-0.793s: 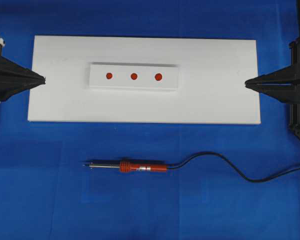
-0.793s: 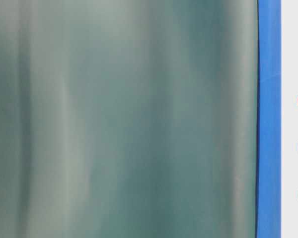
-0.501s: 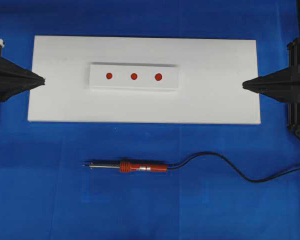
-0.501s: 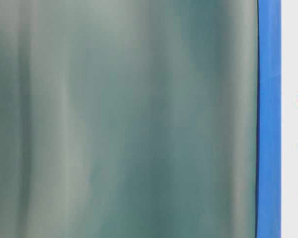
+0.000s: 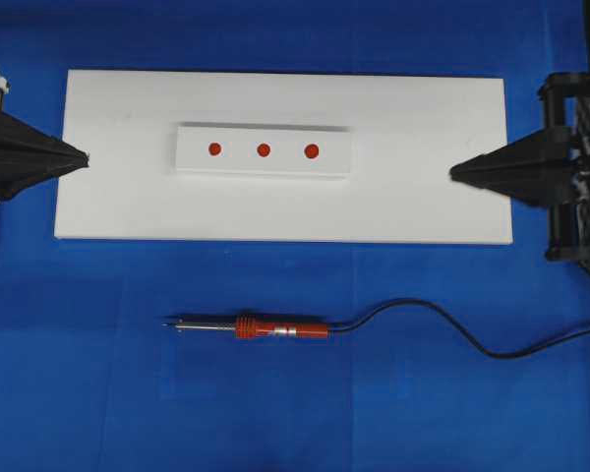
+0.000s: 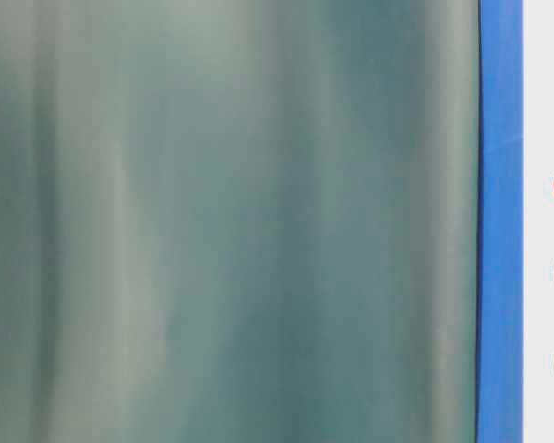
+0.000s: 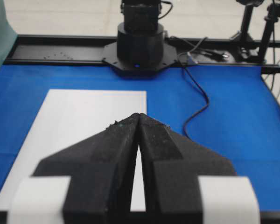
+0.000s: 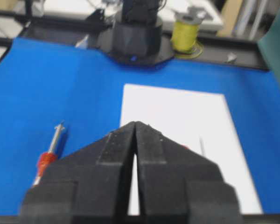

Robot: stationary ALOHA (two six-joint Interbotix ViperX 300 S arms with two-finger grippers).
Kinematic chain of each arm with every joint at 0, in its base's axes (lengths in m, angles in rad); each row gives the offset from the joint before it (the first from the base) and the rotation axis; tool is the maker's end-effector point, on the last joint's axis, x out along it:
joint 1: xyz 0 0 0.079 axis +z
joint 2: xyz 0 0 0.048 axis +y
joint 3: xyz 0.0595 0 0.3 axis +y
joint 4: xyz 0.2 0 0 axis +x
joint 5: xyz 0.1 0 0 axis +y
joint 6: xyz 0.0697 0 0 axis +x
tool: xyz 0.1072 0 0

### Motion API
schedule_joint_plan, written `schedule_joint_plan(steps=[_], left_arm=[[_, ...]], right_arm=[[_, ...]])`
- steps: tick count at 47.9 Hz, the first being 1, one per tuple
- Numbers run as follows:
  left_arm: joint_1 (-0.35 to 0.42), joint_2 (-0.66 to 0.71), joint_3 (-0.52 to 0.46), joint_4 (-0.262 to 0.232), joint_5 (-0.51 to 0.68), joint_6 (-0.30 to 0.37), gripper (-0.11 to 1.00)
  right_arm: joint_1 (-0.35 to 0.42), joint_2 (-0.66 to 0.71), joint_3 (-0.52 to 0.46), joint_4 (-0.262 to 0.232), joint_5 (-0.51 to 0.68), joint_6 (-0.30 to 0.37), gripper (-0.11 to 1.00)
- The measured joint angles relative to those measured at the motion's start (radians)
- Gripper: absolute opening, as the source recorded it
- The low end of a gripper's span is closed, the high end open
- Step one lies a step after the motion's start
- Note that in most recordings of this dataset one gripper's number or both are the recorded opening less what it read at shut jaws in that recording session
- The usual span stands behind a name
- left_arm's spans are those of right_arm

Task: Touch the tip of the soldering iron to the mark.
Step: 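Move the right gripper toward the red-handled soldering iron, then lower the right gripper over the iron handle and close on it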

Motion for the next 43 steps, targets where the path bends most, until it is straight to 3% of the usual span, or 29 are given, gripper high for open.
schedule_joint_plan(steps=[6, 13, 16, 43], left_arm=[[0.0, -0.002, 0.0, 0.002, 0.0, 0.0, 0.0], [0.0, -0.002, 0.0, 0.002, 0.0, 0.0, 0.0], [0.0, -0.002, 0.0, 0.002, 0.0, 0.0, 0.0], [0.002, -0.003, 0.003, 0.002, 0.0, 0.0, 0.0]], right_arm=[[0.029, 0.084, -0.044, 0.002, 0.015, 0.029, 0.35], [0.049, 0.204, -0.095, 0.002, 0.02, 0.083, 0.81], [0.057, 0.25, -0.115, 0.003, 0.021, 0.101, 0.92], [0.164, 0.669, -0.356, 0.003, 0.132, 0.206, 0.89]])
